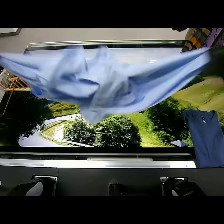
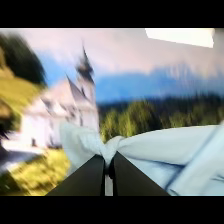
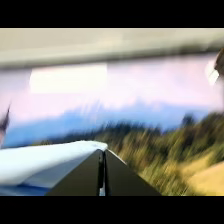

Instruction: Fold the clothes and pants, and hang the long-sleeved shirts on hangers.

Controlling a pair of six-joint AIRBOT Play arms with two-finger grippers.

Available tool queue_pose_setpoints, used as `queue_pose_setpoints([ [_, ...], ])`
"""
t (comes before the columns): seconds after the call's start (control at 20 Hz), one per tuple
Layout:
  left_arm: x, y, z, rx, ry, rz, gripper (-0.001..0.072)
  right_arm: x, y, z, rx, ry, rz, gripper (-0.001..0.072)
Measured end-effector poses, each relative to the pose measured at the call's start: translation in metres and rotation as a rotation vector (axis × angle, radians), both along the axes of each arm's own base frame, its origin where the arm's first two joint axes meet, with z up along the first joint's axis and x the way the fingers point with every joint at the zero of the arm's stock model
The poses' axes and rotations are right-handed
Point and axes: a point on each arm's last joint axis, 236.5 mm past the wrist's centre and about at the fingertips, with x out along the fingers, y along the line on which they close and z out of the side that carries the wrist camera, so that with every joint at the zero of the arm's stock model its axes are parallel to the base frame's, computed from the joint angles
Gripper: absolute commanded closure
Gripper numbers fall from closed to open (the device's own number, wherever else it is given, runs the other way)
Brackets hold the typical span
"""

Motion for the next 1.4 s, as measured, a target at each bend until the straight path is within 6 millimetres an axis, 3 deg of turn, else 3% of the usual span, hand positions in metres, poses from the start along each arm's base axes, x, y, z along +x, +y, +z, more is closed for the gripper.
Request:
queue_pose_setpoints([
  [0.15,-0.049,0.012,0.055,0.015,-0.129,0.107,0.0694,-0.052,-0.037,0.065,-0.004,-0.191,-0.082,0.0683],
  [0.3,-0.083,0.021,0.076,0.013,-0.176,0.185,0.0694,-0.092,-0.067,0.093,0.009,-0.289,-0.158,0.0683],
  [0.45,-0.096,0.024,0.078,-0.001,-0.172,0.217,0.0694,-0.102,-0.081,0.096,0.025,-0.3,-0.208,0.0683],
  [0.6,-0.083,0.027,0.061,-0.019,-0.111,0.223,0.0693,-0.077,-0.082,0.075,0.03,-0.204,-0.251,0.0683],
  [0.7,-0.059,0.028,0.03,-0.039,-0.02,0.212,0.0693,-0.038,-0.075,0.045,0.006,-0.082,-0.276,0.0683],
  [0.85,-0.01,0.025,-0.052,-0.077,0.202,0.178,0.0692,0.043,-0.053,-0.027,-0.066,0.149,-0.295,0.0684],
  [0.95,0.022,0.021,-0.118,-0.1,0.349,0.16,0.0693,0.102,-0.03,-0.09,-0.071,0.303,-0.278,0.0684],
  [1.1,0.06,0.014,-0.214,-0.12,0.526,0.147,0.0692,0.179,0.017,-0.203,0.113,0.532,-0.166,0.0683],
  [1.25,0.088,0.004,-0.299,-0.129,0.659,0.137,0.0692,0.223,0.037,-0.295,0.304,0.696,-0.106,0.0682],
  [1.4,0.101,-0.005,-0.364,-0.144,0.751,0.132,0.0692,0.243,0.043,-0.358,0.423,0.797,-0.103,0.0647],
])
